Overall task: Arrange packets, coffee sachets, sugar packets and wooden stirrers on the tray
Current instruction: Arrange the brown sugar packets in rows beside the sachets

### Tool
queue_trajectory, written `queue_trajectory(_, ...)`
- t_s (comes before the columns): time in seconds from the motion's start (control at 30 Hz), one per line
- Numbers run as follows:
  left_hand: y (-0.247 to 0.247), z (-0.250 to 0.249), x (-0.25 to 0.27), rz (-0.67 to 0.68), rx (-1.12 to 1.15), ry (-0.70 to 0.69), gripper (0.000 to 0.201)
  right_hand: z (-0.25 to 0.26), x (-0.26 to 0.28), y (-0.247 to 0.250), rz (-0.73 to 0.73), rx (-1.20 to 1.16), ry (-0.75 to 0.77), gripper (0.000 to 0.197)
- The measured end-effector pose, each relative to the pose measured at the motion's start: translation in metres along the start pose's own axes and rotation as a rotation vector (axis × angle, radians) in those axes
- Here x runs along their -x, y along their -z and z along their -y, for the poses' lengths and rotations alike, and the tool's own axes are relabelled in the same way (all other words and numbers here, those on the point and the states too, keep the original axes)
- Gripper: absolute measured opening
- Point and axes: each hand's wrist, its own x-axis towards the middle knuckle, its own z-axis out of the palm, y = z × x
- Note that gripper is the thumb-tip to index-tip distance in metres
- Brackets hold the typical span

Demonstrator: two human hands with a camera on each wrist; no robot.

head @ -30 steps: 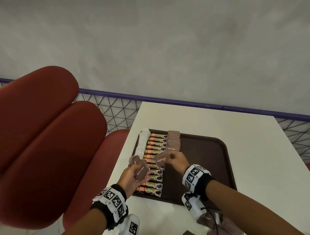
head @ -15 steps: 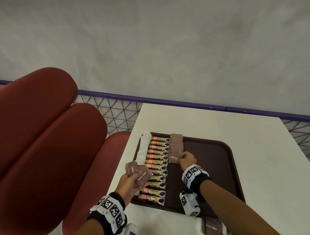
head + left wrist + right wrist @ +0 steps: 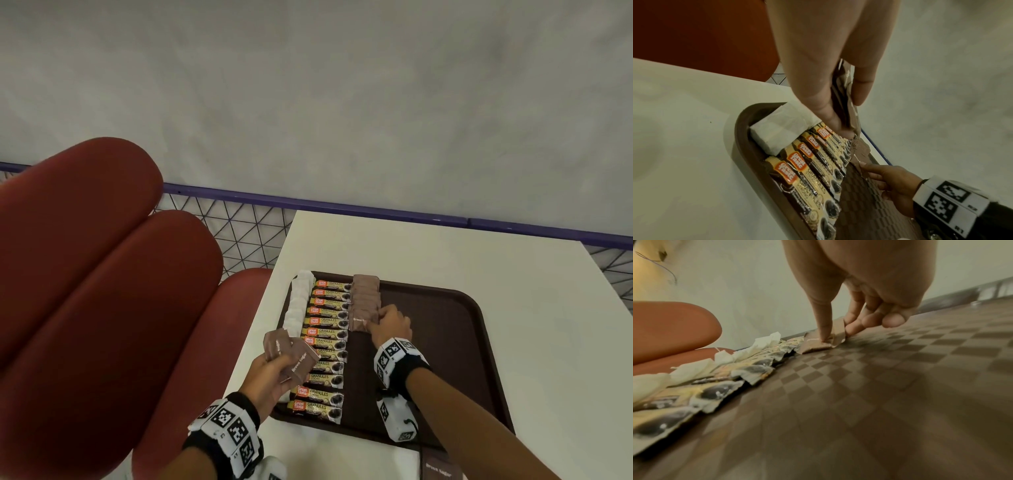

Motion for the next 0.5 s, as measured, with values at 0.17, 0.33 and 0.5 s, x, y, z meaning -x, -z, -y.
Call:
queue_trajectory(0.17, -0.004, 0.000, 0.005, -0.038, -0.042, -0.027, 0.033, -0.006, 0.008, 0.007, -0.068, -0.059, 0.072, 0.031)
queue_trajectory(0.33, -0.012, 0.000, 0.009, -0.056, -0.035, -0.065, 0.036, -0.010, 0.027, 0.011, 0.147, -0.269, 0.263, 0.010)
queue_trajectory(0.5, -0.023, 0.000, 0.015, -0.060, -0.062, -0.093, 0.038, 0.006, 0.064, 0.023, 0.485, -0.539, 0.344, 0.009)
